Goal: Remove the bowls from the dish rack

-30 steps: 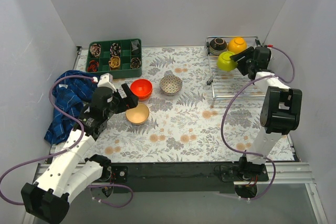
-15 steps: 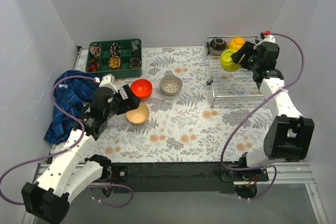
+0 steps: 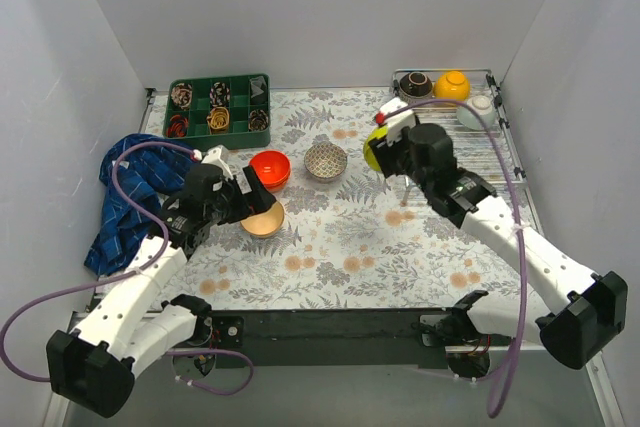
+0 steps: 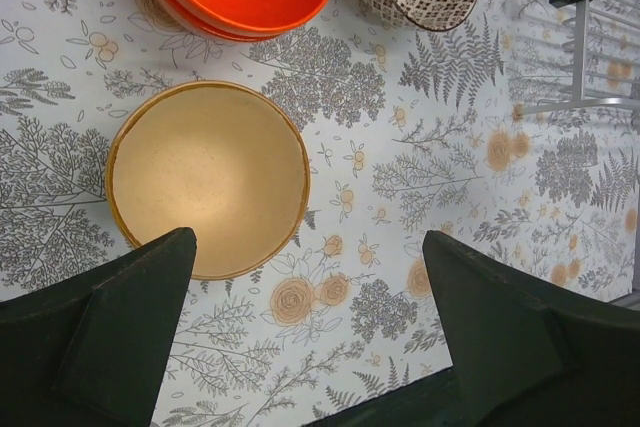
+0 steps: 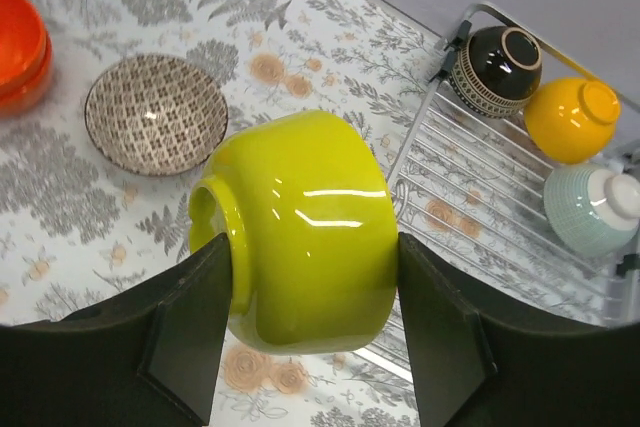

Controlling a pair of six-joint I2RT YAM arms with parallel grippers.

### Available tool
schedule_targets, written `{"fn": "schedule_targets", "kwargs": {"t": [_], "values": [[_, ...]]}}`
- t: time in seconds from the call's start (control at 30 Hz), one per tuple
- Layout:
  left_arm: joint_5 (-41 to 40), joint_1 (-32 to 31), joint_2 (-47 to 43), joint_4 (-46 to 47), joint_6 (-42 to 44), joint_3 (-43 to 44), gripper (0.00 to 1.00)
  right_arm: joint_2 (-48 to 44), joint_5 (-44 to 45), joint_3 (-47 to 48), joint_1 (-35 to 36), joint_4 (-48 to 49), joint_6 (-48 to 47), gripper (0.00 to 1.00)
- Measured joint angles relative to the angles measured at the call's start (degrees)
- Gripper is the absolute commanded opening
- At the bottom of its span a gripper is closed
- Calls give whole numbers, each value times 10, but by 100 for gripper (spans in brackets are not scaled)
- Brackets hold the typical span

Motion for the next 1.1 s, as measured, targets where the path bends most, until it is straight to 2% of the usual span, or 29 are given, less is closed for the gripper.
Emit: {"fn": "schedule_targets", "kwargs": {"t": [0.27, 0.5, 0.7, 0.77, 0.9, 0.97, 1.1], "values": [[24, 0, 59, -31, -11, 37, 98, 22, 179, -88, 235, 21, -148, 1], [38, 0, 104, -52, -21, 93, 98, 95, 322, -143, 378, 154, -285, 1], [41, 0, 156, -69, -28, 151, 98, 158, 405, -189, 441, 355, -436, 1], [41, 0, 171, -75, -32, 166, 98, 187, 426, -205, 455, 449, -503, 1], [42, 0, 184, -79, -42, 182, 98, 262, 448, -226, 471, 653, -677, 1], [43, 0, 185, -80, -47, 188, 98, 312, 452, -224, 472, 725, -770, 1], [51, 0, 194, -87, -58, 211, 98, 379, 456, -224, 480, 764, -868, 1]]}}
